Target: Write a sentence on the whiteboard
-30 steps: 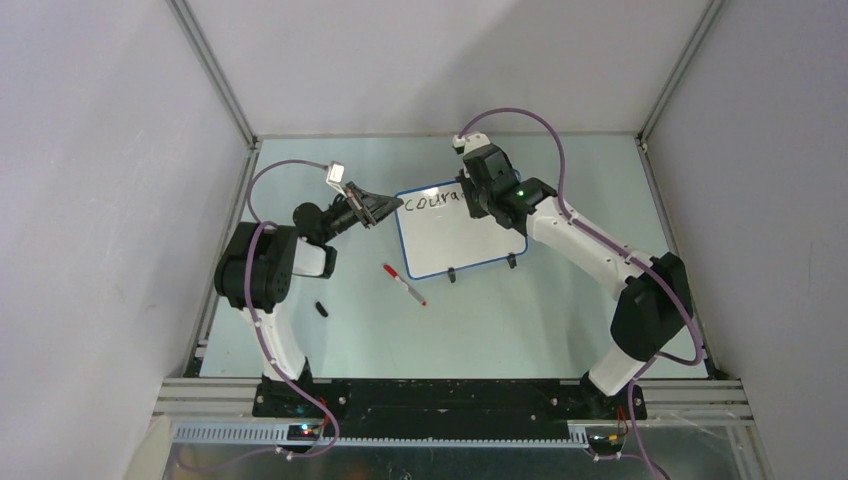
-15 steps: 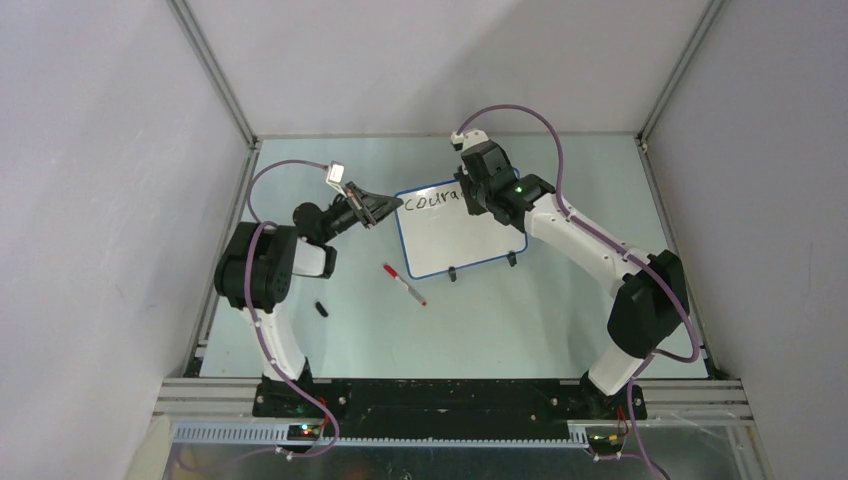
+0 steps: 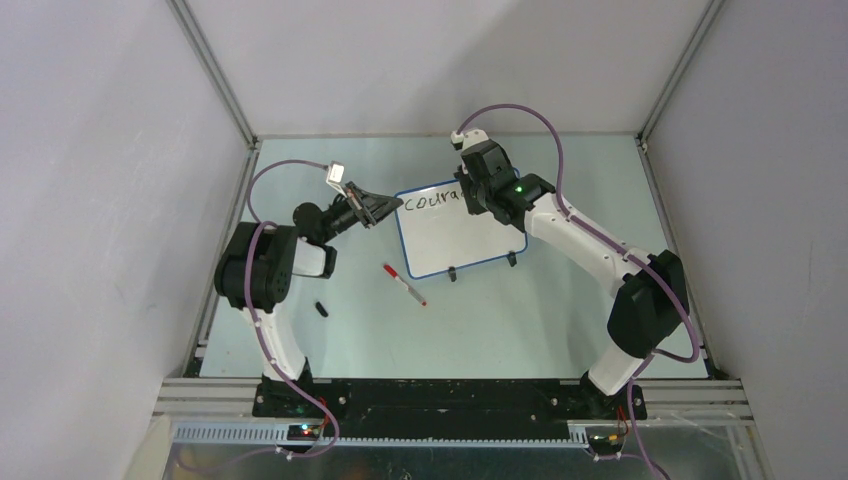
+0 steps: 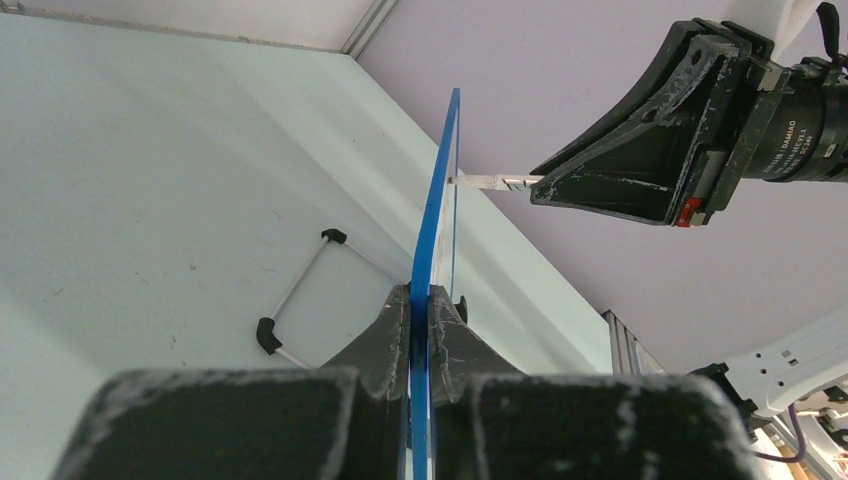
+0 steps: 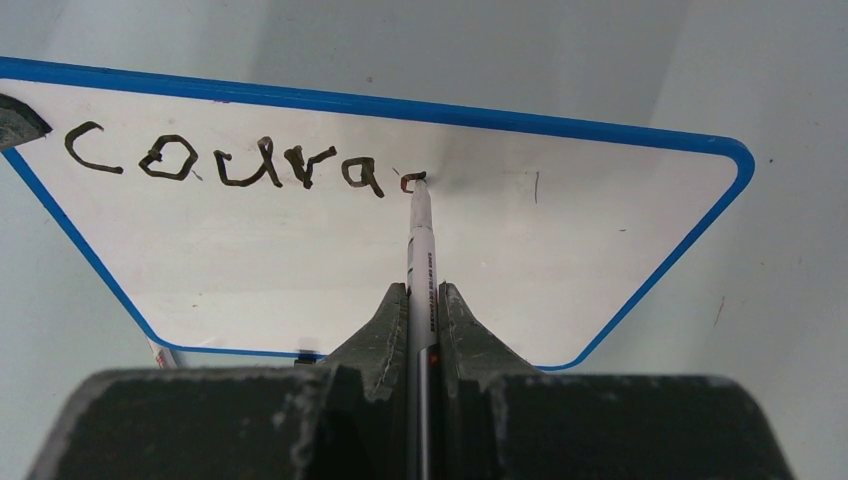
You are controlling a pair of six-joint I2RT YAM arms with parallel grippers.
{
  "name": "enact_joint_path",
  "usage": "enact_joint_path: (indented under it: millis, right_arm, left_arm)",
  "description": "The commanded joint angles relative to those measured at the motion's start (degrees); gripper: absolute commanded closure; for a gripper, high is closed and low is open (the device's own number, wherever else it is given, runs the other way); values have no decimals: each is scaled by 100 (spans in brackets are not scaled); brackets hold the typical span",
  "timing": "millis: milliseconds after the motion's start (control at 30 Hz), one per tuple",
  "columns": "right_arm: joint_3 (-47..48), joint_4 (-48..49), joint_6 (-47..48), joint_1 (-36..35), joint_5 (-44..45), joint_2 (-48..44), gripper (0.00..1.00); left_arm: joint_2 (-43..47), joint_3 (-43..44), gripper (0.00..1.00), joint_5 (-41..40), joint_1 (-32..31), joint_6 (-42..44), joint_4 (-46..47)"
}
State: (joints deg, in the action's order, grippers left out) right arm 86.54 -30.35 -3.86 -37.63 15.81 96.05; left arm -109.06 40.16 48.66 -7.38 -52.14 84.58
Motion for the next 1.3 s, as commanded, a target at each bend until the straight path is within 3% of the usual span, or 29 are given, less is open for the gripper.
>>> enact_joint_path:
  millis: [0,567,1267]
  right_arm:
    - [87,123,-24,45,79,-38,100]
    - [-383,186,-85,-43,-30,-130,100]
    - [42,171,1,-201,-123,-122,100]
  left_arm:
    - [288,-35,100,47,-41,134,323]
    - [297,-44,100,38,-40,138,327]
    - [286,-31,100,32,-36,117,323]
